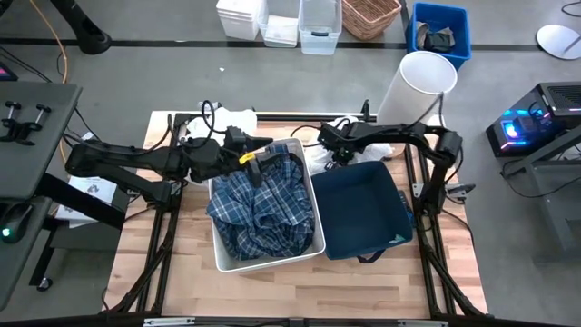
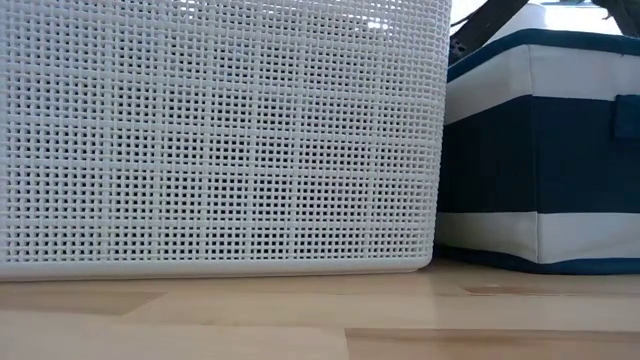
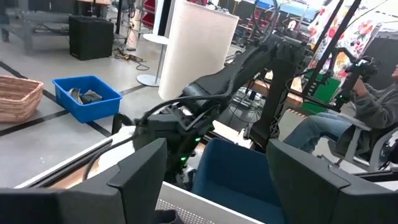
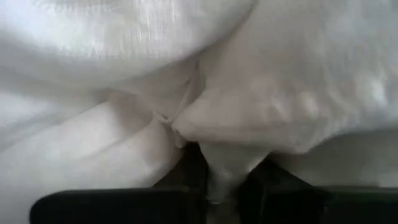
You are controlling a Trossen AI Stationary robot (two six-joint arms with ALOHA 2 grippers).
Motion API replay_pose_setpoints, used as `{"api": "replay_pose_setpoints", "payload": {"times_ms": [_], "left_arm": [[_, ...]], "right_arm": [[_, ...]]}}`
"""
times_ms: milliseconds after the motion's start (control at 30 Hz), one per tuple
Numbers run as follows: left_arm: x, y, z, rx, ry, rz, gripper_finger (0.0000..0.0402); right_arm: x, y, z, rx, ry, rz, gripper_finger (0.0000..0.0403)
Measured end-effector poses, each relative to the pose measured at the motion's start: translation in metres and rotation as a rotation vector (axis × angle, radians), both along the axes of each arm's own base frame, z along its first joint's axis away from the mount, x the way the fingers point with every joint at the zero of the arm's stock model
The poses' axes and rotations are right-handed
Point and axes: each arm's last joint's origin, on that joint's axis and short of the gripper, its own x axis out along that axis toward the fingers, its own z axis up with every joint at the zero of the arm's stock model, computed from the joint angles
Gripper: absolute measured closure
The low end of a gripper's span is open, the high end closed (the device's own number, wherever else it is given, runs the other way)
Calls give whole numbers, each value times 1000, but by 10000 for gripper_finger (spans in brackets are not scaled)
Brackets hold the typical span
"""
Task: Sort clothes
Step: Put the white shirt into the blue laundry bin
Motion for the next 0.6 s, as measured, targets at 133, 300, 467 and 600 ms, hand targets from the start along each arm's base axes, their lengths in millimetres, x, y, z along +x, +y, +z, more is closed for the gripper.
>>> {"api": "replay_pose_setpoints", "payload": {"times_ms": [133, 300, 467, 600], "left_arm": [[-6, 1, 6, 29, -10, 1, 136], [-13, 3, 12, 62, -25, 19, 136], [-15, 10, 14, 76, -27, 47, 136], [-15, 16, 14, 76, -25, 74, 136]], "right_arm": [[-10, 7, 50, -92, -136, -17, 367], [-37, 20, 118, -223, -368, -74, 370], [-76, 49, 178, -286, -625, -74, 373], [-112, 84, 219, -296, -862, 20, 373]]}}
